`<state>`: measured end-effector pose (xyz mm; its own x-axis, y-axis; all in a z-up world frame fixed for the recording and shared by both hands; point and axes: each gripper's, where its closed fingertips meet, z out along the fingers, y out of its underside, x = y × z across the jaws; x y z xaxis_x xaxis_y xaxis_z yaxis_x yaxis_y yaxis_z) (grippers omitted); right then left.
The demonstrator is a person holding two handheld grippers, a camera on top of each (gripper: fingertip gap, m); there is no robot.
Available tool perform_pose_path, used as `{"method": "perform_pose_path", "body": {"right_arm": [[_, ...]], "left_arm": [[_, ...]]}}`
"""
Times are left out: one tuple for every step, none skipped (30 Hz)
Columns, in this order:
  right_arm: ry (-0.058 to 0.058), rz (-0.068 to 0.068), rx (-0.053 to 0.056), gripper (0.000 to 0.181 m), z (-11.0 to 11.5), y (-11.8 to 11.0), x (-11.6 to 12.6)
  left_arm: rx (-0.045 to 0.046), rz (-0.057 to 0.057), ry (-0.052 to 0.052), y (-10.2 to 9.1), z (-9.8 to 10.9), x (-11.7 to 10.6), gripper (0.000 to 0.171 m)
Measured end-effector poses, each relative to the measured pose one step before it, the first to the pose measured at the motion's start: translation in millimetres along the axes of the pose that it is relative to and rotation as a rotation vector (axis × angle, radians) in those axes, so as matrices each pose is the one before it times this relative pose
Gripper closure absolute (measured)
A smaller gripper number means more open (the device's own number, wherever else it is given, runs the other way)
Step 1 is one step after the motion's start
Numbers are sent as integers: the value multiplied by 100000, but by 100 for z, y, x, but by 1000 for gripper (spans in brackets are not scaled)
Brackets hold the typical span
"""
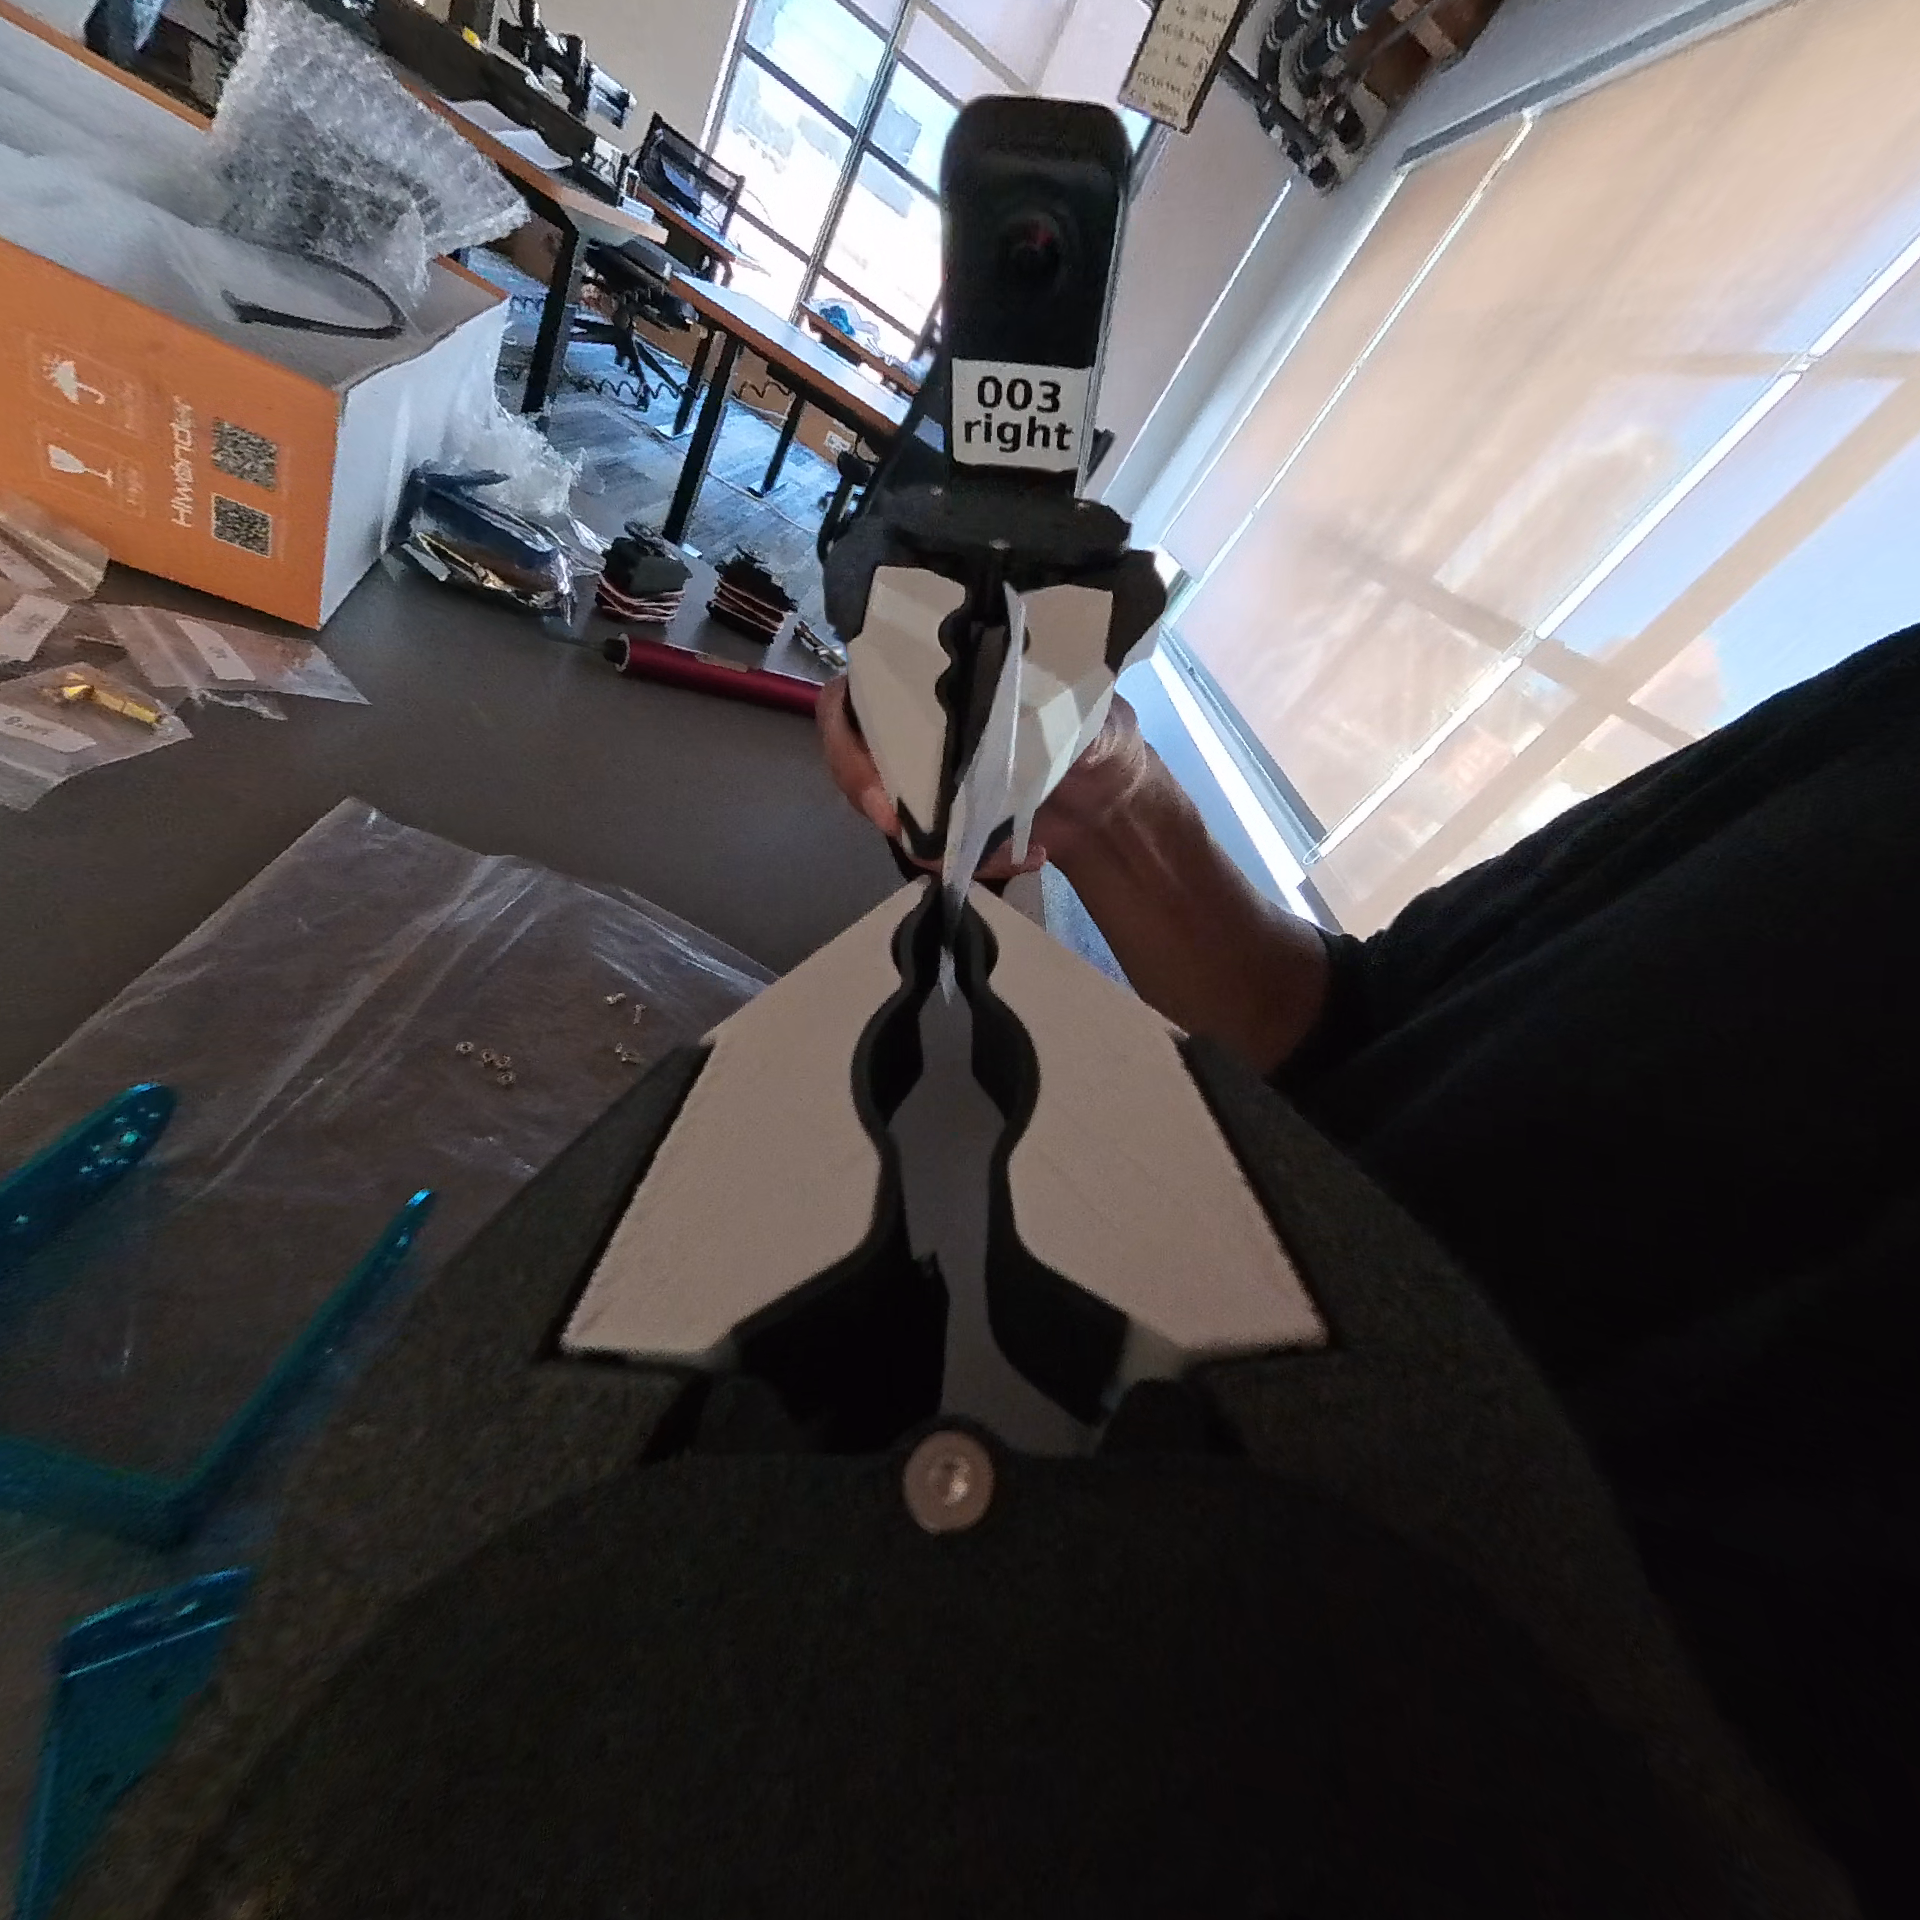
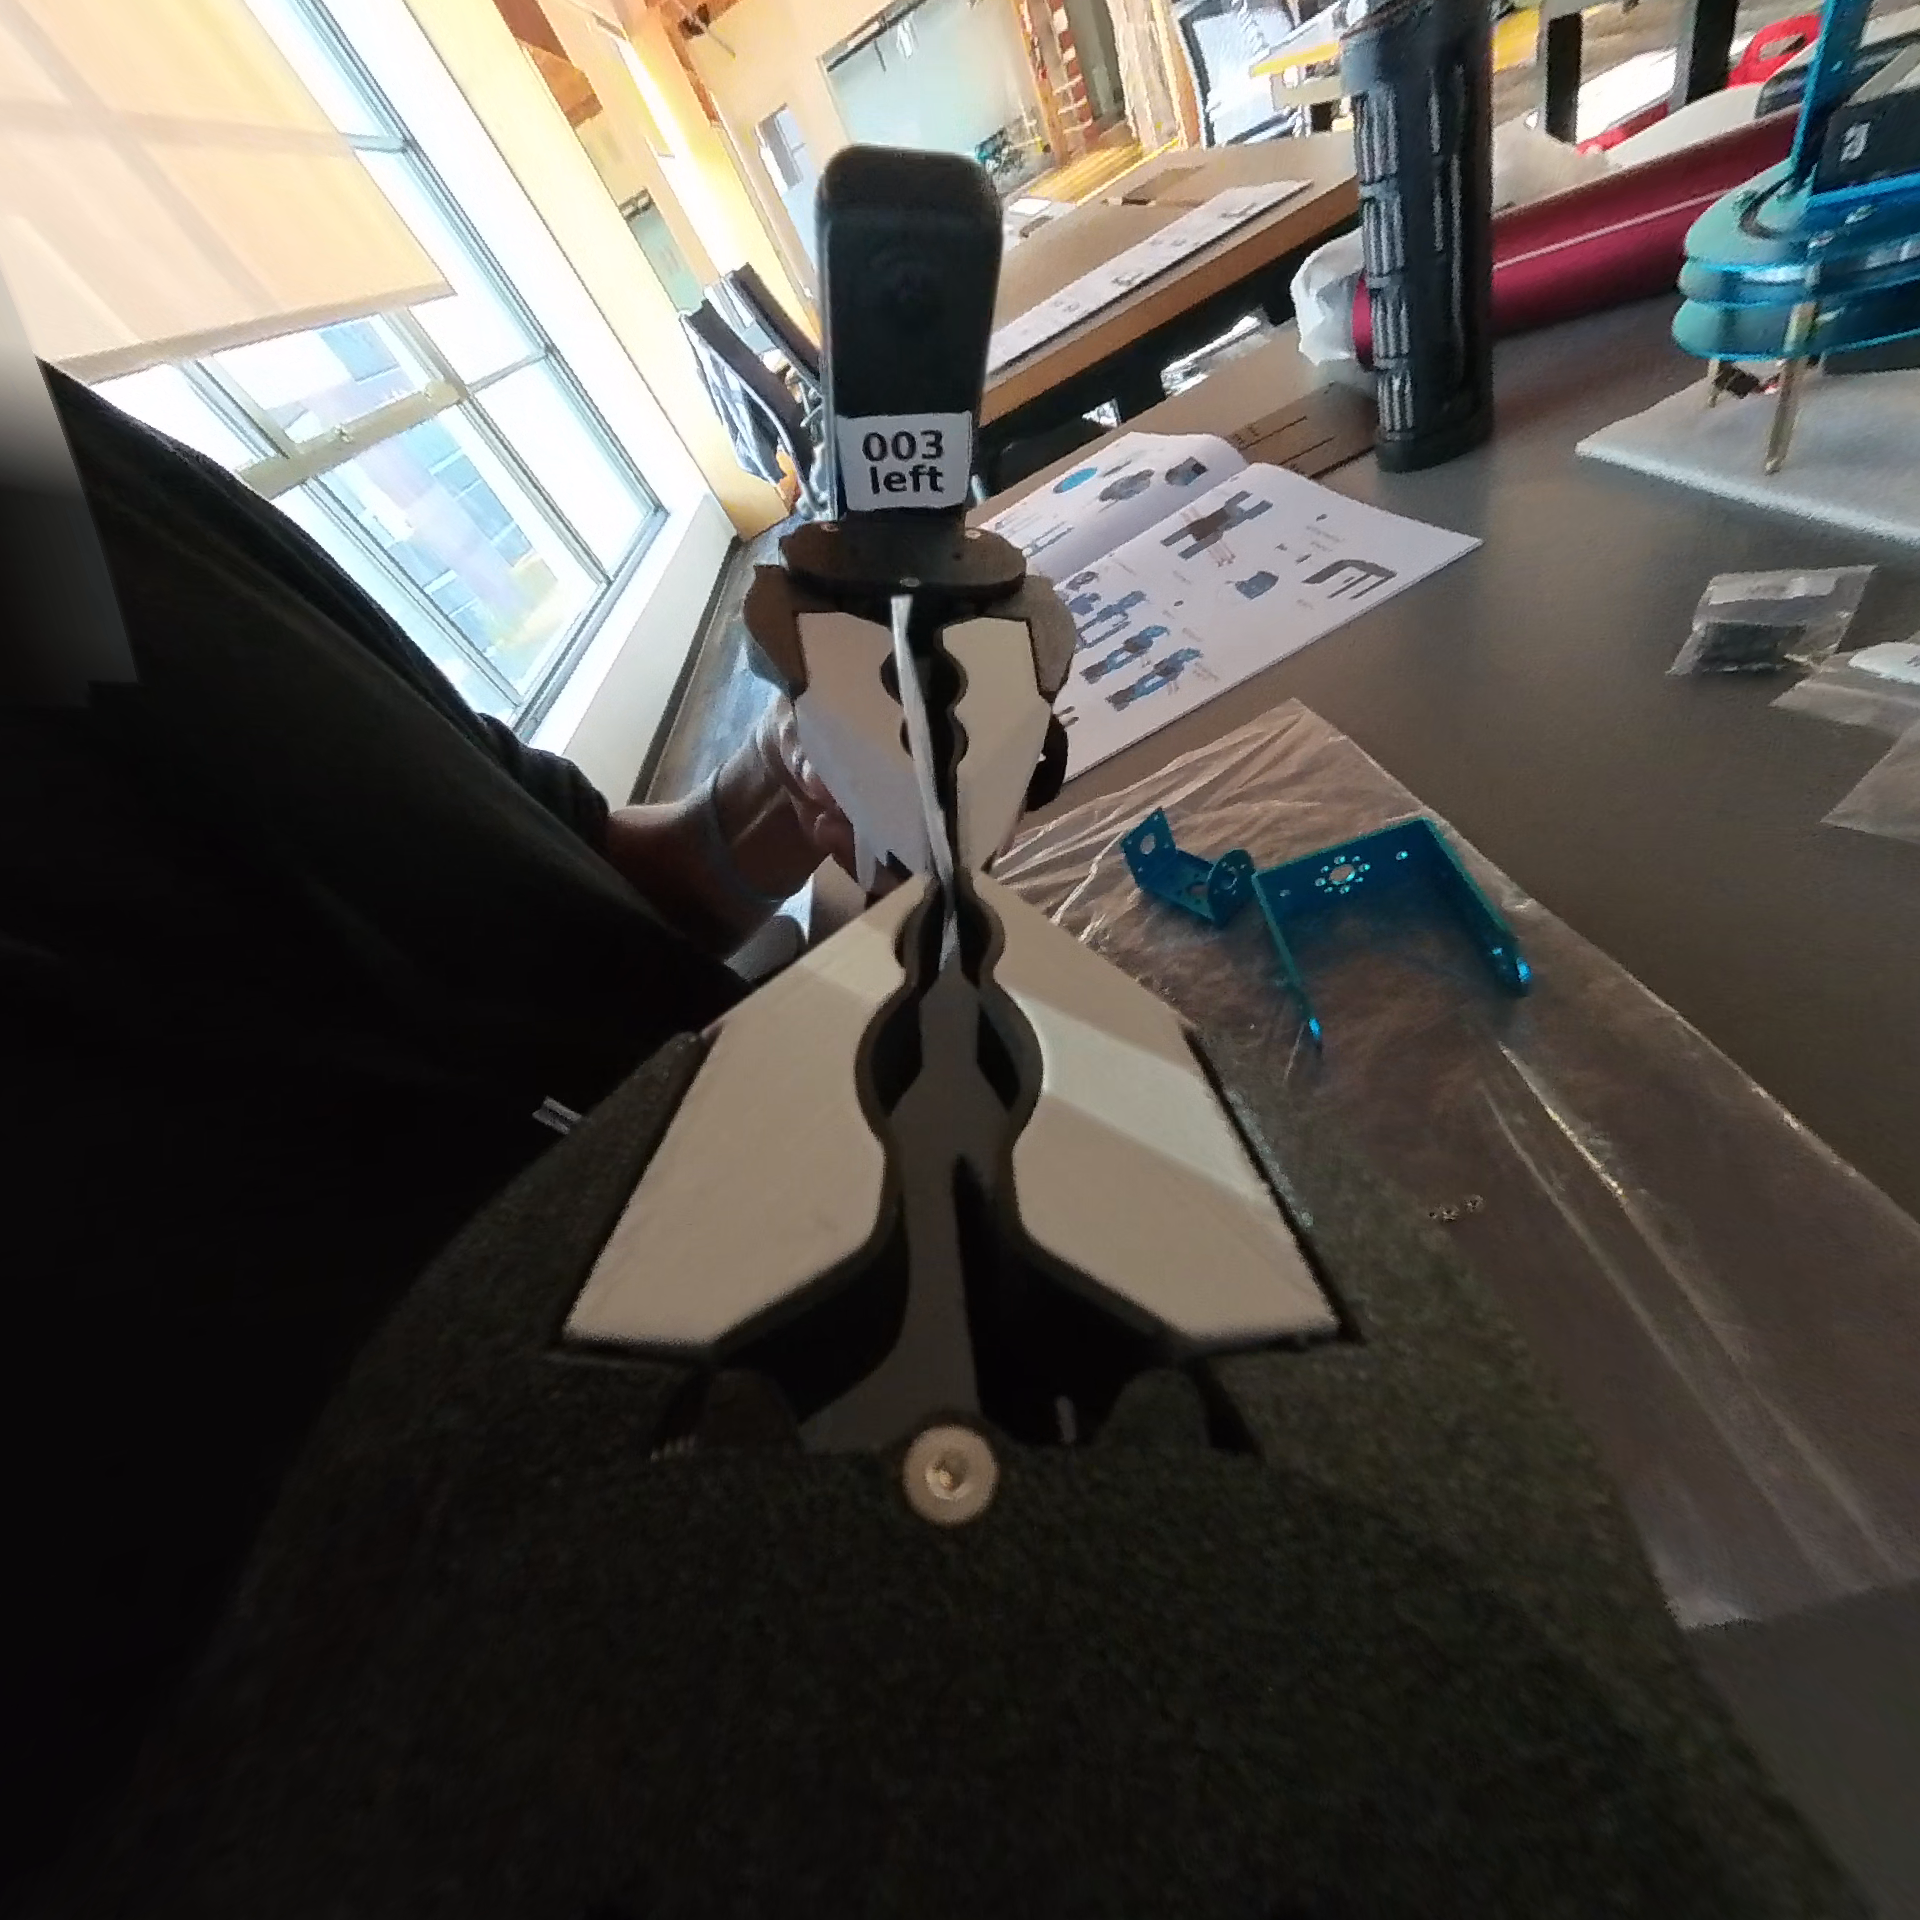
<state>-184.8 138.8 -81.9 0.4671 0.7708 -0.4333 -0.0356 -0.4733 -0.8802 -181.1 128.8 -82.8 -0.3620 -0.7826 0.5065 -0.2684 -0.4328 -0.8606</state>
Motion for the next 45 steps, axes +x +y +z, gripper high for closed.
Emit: {"method": "perform_pose_path", "body": {"right_arm": [[52,-1497,971,179,-3,-84,-103],[-640,-349,728,179,32,-32,-181],[-327,612,467,179,26,18,-49],[-90,778,438,179,18,42,51],[-1,145,609,179,5,32,41],[92,-741,979,180,4,-26,-2],[28,62,578,180,38,36,-9],[-56,728,-634,179,86,179,34],[-349,294,169,180,17,56,-26],[-589,-794,-64,179,13,92,-155],[84,-1008,-264,179,-18,43,-93],[636,-1325,-681,180,-27,74,-44],[163,-577,-705,180,-10,88,-78],[-285,633,-348,180,-21,35,-56],[745,-1512,417,180,-33,-65,25],[616,-2084,675,180,-37,-88,-33],[155,-659,574,180,-36,-137,-57],[-1397,-27,1759,180,14,-170,-259],[-1659,664,817,181,17,55,-201],[-99,1272,-194,181,-44,227,133],[-1539,2003,-849,181,-55,308,-41],[-1439,-200,1338,181,-130,-56,-166],[-1033,330,1009,181,-97,-62,-154],[-203,399,-937,181,-74,148,-20],[1101,-1242,574,180,-153,-106,101],[-861,330,404,181,-139,-99,-155],[156,-604,-111,181,-160,-62,-46],[1379,-555,233,181,-321,-187,163],[594,77,-419,181,-392,-138,117],[2224,-1103,447,180,-487,-262,298],[1818,356,7145,180,-1203,-1344,279],[-1426,2555,7227,181,-1659,-1484,-142],[3811,-446,1258,181,-1486,-657,338],[8584,-3057,-2883,181,-1482,-135,794],[11350,-3883,-2783,181,-1893,-297,1213],[15326,-3730,-3847,180,-2372,-229,2116],[19649,-4365,-6246,180,-2736,244,3317],[23457,-4843,-7621,181,-2739,781,4555],[24043,-5698,-9614,180,-2140,1500,5212],[19370,-8068,-10821,180,-1123,2100,4698],[13010,-11543,-8701,180,-241,2133,3385],[9992,-11377,-4223,180,221,1692,2409],[9056,-7401,-1534,180,324,1260,1985],[4702,-6038,978,180,468,744,1218],[665,-5190,3342,180,668,360,532]], "left_arm": [[91,-53,266,-49,8,98,171],[75,-209,535,-48,-24,101,171],[-18,46,265,-27,-21,62,171],[-162,142,-214,21,-8,-3,171],[51,-29,-310,30,5,-37,171],[318,-544,227,11,13,6,171],[448,-1076,449,-22,-10,9,171],[383,-746,250,-11,7,-17,171],[-367,156,-62,83,-7,-24,171],[-416,90,427,83,-24,75,171],[-235,-155,496,57,11,102,171],[-384,342,-55,97,37,61,171],[-631,548,-215,96,18,45,171],[-446,522,-240,38,11,48,171],[121,553,-629,-30,20,-10,171],[596,390,-224,-100,8,9,171],[590,426,95,-78,-14,65,171],[978,820,705,-115,-68,186,171],[-120,632,1092,6,-69,265,171],[-1414,1563,-1027,190,-16,-33,171],[-2305,2465,-1625,290,39,-93,171],[-1689,2585,-489,165,81,135,171],[-655,2633,-484,-48,29,177,171],[-1726,2830,-937,96,13,80,171],[-1384,3353,-1721,94,-18,-65,171],[-99,2209,-609,-98,-79,16,171],[-506,1498,400,-2,-45,136,171],[-46,1820,-1203,-54,-40,-102,171],[231,1393,-1079,-89,-1,-91,171],[-455,1104,-616,52,52,-10,171],[-1872,1319,-1250,346,-61,-175,171],[-1705,754,-2358,461,-284,-439,171],[349,-1009,-1458,250,-512,-401,171],[2091,-2626,-657,-4,-651,-332,171],[1792,-3080,-310,-7,-675,-282,171],[1408,-2357,-483,18,-652,-242,171],[1746,-1966,-791,-56,-674,-213,171],[2590,-1969,-1339,-178,-713,-269,171],[3210,-2004,-1716,-281,-756,-333,171],[2723,-2107,-1698,-211,-758,-377,171],[1625,-2043,-1733,-71,-684,-411,171],[834,-1350,-2477,28,-587,-512,171],[1217,-378,-4401,-55,-539,-764,171],[1765,-257,-5349,-150,-478,-901,171],[1497,-1053,-4257,-152,-368,-792,171]]}}
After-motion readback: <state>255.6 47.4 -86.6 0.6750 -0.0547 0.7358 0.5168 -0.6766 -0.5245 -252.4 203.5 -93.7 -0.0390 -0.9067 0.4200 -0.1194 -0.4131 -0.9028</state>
